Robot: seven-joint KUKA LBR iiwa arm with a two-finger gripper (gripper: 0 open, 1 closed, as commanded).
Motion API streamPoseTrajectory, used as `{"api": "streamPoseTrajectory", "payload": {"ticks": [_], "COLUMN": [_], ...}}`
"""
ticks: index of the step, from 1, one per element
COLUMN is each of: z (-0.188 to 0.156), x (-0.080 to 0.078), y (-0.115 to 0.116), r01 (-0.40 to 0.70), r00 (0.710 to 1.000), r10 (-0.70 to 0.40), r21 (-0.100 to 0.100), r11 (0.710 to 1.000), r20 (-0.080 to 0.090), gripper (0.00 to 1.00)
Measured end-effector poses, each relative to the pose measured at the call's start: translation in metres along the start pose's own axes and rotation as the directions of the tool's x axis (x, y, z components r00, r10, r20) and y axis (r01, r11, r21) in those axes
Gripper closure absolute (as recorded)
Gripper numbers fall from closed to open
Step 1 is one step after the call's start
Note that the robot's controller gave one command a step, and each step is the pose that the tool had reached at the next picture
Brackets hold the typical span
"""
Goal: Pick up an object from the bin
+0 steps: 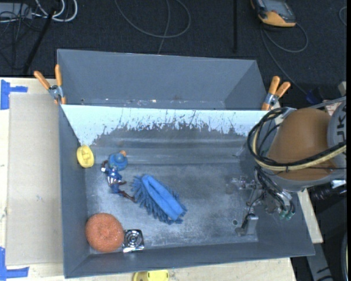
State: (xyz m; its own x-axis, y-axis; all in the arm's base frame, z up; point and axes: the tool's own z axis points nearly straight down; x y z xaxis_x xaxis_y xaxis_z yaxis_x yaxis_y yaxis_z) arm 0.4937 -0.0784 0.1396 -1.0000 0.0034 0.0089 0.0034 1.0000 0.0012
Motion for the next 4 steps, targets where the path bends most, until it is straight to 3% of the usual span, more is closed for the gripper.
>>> {"api": "streamPoseTrajectory", "payload": {"ticks": [1,2,3,4], "z": [-0.004,0.048,0.064,0.062], "x": [-0.002,-0.039,-0.050,-0.057], "y": [0.000,0.054,0.071,0.090], "r01": [0.003,-0.013,0.003,0.097], "r00": [1.000,1.000,1.000,0.995], "r10": [-0.003,0.013,-0.003,-0.097], "r21": [0.001,0.001,-0.002,0.003], "r11": [1.000,1.000,1.000,0.995], "r20": [0.007,0.014,0.003,0.010], "gripper": [0.00,0.00,0.00,0.00]}}
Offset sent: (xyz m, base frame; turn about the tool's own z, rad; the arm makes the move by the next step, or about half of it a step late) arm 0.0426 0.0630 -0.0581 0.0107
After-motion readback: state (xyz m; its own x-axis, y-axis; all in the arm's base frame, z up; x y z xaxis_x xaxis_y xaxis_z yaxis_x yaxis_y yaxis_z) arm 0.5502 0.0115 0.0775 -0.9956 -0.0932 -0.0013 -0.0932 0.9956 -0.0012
